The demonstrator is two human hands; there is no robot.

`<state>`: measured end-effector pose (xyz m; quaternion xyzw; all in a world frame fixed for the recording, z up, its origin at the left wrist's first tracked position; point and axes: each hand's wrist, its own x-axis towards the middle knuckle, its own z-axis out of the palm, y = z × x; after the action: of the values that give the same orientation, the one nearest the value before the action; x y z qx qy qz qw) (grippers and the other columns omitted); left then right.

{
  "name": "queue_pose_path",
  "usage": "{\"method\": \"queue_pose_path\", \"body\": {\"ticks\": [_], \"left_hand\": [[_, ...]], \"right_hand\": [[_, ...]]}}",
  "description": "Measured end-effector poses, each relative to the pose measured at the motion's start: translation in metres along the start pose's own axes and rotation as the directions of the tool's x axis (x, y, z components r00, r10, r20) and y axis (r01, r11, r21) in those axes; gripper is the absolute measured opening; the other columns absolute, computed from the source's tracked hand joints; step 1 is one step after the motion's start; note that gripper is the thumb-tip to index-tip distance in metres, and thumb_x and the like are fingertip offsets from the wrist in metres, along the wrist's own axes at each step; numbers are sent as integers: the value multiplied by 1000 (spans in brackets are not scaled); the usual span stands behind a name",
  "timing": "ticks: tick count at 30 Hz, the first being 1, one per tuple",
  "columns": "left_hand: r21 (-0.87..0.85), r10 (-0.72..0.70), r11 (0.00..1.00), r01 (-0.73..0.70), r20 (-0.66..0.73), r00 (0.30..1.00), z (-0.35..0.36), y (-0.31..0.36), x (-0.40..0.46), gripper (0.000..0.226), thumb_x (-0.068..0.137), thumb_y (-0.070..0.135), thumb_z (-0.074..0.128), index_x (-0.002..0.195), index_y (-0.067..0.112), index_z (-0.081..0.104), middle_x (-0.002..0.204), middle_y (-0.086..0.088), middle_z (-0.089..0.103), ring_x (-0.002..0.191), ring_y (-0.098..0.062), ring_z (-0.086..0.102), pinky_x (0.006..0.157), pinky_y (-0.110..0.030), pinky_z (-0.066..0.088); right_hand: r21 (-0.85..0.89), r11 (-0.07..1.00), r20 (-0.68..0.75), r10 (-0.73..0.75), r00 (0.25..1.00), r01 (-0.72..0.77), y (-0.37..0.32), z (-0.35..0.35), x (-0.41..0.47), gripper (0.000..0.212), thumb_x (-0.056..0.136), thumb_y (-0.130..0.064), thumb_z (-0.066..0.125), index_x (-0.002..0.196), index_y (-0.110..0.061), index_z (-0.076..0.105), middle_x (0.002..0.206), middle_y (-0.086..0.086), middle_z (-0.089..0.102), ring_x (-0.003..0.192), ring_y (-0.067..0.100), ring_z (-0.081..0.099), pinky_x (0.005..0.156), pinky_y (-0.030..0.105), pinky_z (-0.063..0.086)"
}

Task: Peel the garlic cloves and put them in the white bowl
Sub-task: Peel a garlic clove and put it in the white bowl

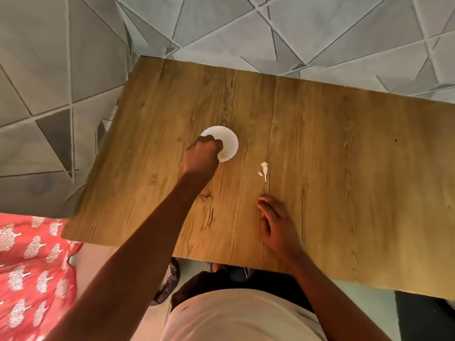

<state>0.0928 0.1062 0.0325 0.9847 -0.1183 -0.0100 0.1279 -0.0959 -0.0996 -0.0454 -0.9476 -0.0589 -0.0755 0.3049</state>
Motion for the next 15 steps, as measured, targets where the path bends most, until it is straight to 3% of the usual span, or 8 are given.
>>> {"method": "queue_pose_path", "body": {"ticks": [3,6,9,12,15], "left_hand": [[-5,56,998,-56,40,998,8,-7,2,37,91,4,57,121,22,73,126,-6,67,117,-34,63,86,-50,59],[-118,62,990,-79,-138,988,14,-2,-17,34,87,-1,63,116,13,74,123,-9,69,117,-38,63,77,-53,61],[-302,112,932,-200,-287,952,23,16,-44,26,86,-5,68,108,7,75,112,-10,70,103,-36,69,76,-45,62],[-427,179,863,-270,-241,954,40,43,-62,25,86,-7,69,106,8,76,106,-6,71,89,-22,71,74,-31,60],[-528,68,839,-131,-137,988,59,67,-55,25,89,-2,69,109,10,74,108,-5,70,84,-17,68,74,-33,60]], "right_hand": [[-9,1000,-5,12,1000,-12,-3,1,1,37,98,-14,50,131,-3,62,144,3,51,132,20,52,107,36,50],[23,999,-24,49,998,-49,-6,0,2,32,97,-10,56,128,-4,64,141,3,55,129,18,54,106,31,49],[131,982,-61,147,987,-138,-6,-3,10,29,93,-3,65,122,-8,69,131,2,63,116,12,62,101,28,53],[240,939,-144,285,948,-246,-4,-11,28,29,92,0,67,119,-11,71,114,1,73,97,2,68,90,14,53],[326,881,-138,402,905,-341,1,-18,55,31,91,1,66,119,-11,71,110,-1,74,101,2,67,93,13,51]]}}
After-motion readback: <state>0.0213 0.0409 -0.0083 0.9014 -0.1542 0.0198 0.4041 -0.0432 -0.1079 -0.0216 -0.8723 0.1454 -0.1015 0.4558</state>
